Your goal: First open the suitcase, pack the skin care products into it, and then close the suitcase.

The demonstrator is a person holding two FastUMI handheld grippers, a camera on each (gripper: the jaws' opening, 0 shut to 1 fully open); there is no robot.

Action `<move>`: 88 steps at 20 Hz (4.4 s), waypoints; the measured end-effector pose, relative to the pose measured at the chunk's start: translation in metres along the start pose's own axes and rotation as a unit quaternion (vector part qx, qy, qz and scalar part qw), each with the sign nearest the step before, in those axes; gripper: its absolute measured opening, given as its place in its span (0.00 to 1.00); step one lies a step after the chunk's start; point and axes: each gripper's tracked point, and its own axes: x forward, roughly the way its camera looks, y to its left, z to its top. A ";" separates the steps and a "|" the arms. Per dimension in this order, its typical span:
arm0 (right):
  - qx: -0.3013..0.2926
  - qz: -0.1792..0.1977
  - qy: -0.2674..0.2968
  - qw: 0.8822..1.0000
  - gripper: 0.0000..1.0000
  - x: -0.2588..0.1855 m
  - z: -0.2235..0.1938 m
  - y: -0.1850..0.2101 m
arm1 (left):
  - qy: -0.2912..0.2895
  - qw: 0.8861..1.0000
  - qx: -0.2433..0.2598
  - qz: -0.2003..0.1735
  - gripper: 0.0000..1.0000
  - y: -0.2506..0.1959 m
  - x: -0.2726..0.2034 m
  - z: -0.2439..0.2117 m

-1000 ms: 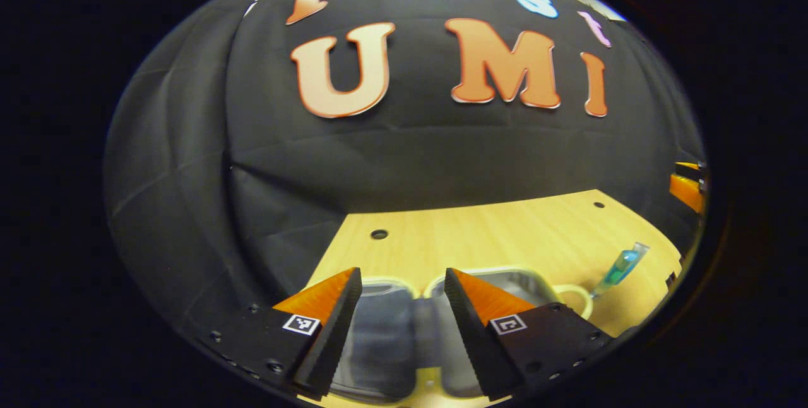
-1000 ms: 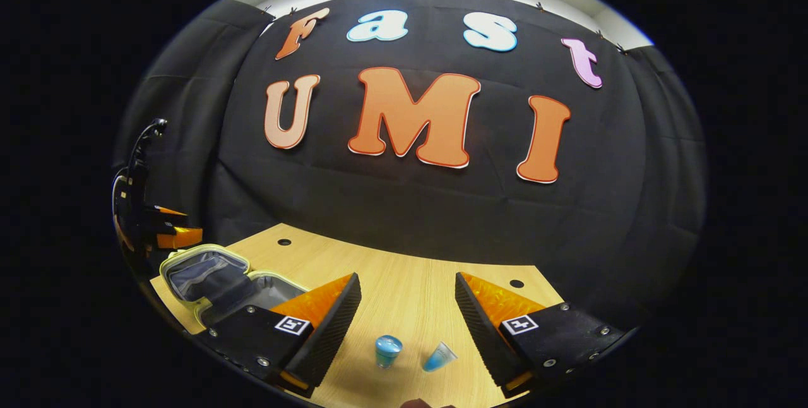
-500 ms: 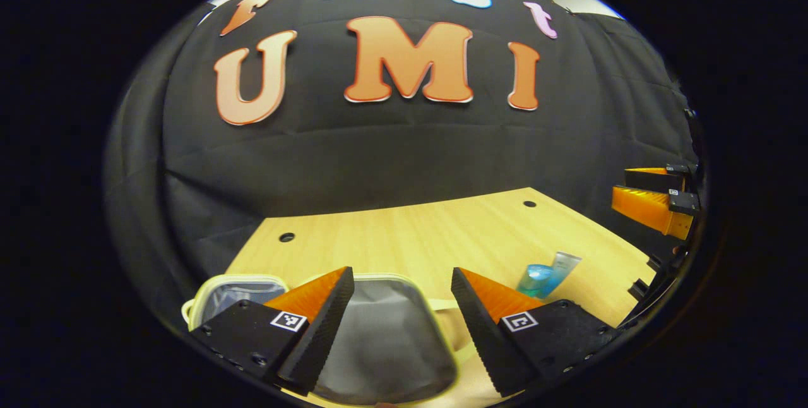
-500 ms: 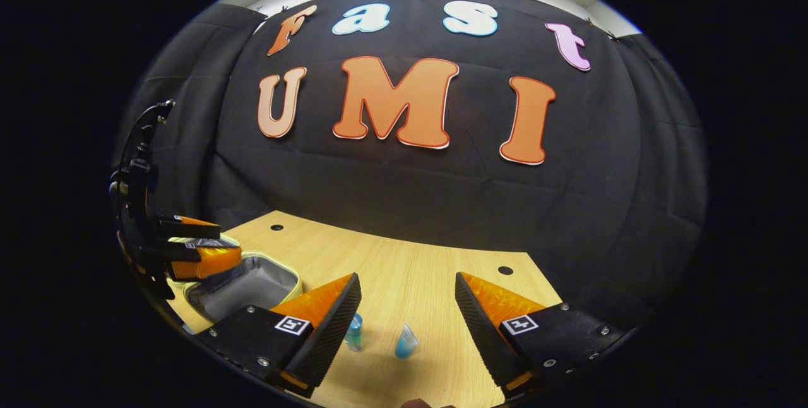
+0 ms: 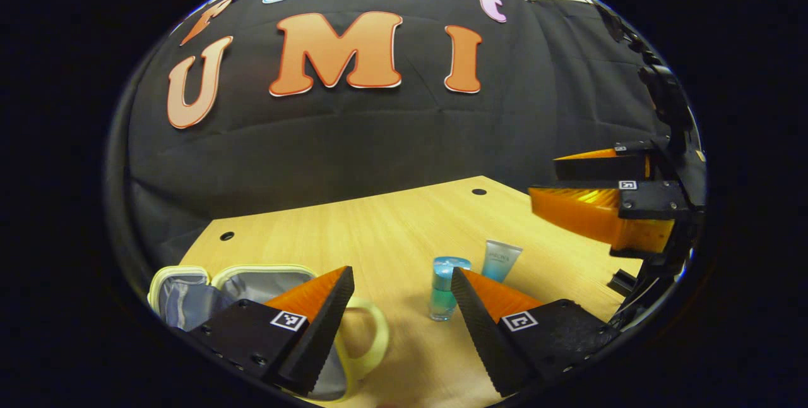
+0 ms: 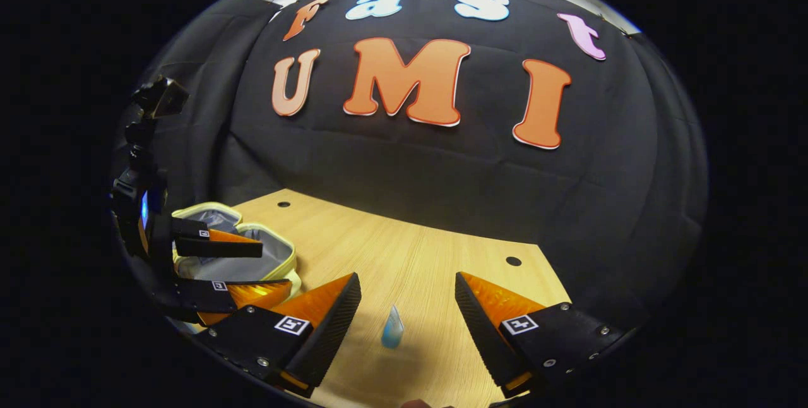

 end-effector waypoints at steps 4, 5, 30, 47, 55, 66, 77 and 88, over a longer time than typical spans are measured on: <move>0.000 0.016 -0.010 1.000 0.95 0.016 -0.015 0.002 | 0.003 1.000 -0.003 -0.007 0.96 -0.024 0.029 -0.038; -0.004 0.017 -0.010 1.000 0.95 0.021 -0.020 0.002 | 0.008 1.000 -0.008 -0.008 0.96 -0.028 0.038 -0.047; 0.037 0.110 0.118 0.986 0.55 0.092 -0.171 0.029 | 0.008 0.996 -0.079 0.030 0.42 -0.006 0.064 -0.013; 0.041 0.205 0.088 0.974 0.42 0.017 -0.011 0.120 | 0.085 0.974 -0.107 0.182 0.43 0.163 -0.101 -0.016; 0.057 0.231 0.105 0.965 0.41 0.026 0.005 0.208 | 0.200 0.962 -0.117 0.142 0.42 0.217 -0.102 -0.109; 0.078 0.204 0.160 0.963 0.41 0.037 -0.021 0.257 | 0.295 0.944 -0.133 0.063 0.42 0.226 -0.050 -0.162; 0.082 0.183 0.204 0.958 0.41 0.041 -0.035 0.255 | 0.353 0.920 -0.158 0.071 0.49 0.226 -0.015 -0.185; 0.069 0.229 0.285 0.928 0.41 0.058 -0.067 0.299 | 0.157 0.951 -0.236 0.127 0.84 0.288 -0.141 -0.055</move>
